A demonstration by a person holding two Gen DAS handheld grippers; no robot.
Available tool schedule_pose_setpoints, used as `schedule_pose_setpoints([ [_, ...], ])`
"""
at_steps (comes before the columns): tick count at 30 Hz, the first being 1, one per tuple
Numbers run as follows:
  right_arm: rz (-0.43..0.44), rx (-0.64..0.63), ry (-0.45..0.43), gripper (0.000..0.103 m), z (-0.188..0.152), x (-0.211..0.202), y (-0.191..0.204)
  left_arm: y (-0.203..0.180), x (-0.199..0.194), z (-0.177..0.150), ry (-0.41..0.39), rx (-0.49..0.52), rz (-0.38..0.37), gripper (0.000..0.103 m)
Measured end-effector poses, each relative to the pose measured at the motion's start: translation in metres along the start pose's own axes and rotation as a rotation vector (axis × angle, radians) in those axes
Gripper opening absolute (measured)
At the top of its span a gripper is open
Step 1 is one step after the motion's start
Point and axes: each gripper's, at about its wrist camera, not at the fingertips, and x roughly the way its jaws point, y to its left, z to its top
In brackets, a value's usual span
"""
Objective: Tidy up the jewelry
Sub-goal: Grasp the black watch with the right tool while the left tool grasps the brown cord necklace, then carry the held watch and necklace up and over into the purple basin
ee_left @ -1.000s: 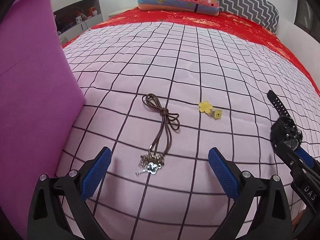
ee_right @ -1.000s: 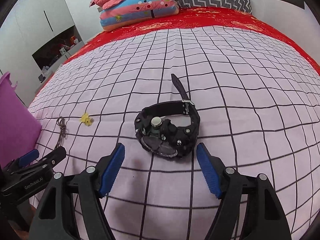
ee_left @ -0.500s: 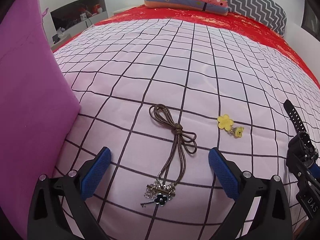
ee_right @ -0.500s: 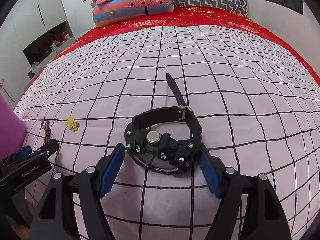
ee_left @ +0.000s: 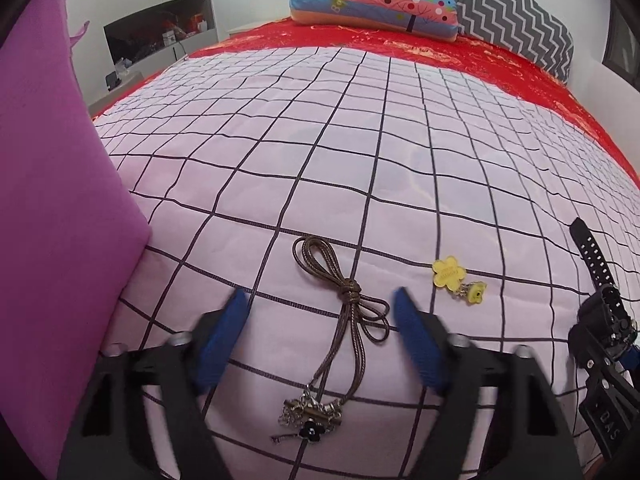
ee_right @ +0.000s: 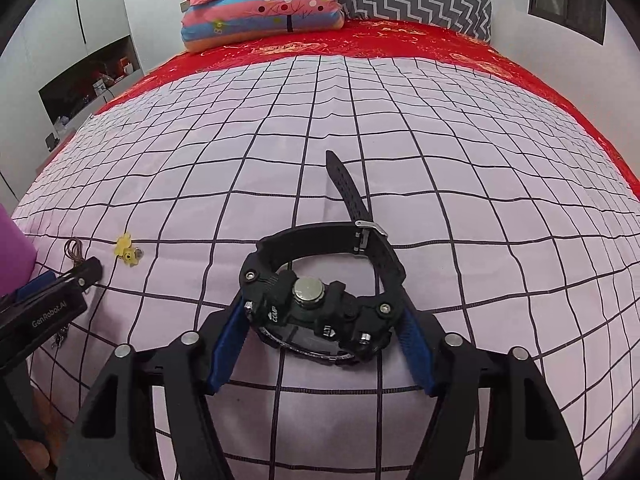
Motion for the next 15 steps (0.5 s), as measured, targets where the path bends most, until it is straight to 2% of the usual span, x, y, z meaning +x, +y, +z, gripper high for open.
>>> schedule_pose_setpoints([
  [3,0.004,-0.006,0.002,0.066,0.000,-0.001,0.002,0.000,-0.006,-0.005,0.000,0.009,-0.018,0.030],
  [4,0.008,-0.008,0.003,0.066,0.000,-0.002,0.002,0.001,-0.007,-0.006,0.003,0.009,-0.027,0.009],
  [5,0.015,-0.008,0.004,0.066,-0.001,-0.003,0.002,0.002,-0.009,-0.008,0.015,0.003,-0.049,0.006],
  [15,0.082,0.011,0.025,0.065,-0.030,-0.035,-0.007,0.010,-0.042,-0.043,0.095,0.012,-0.169,0.006],
])
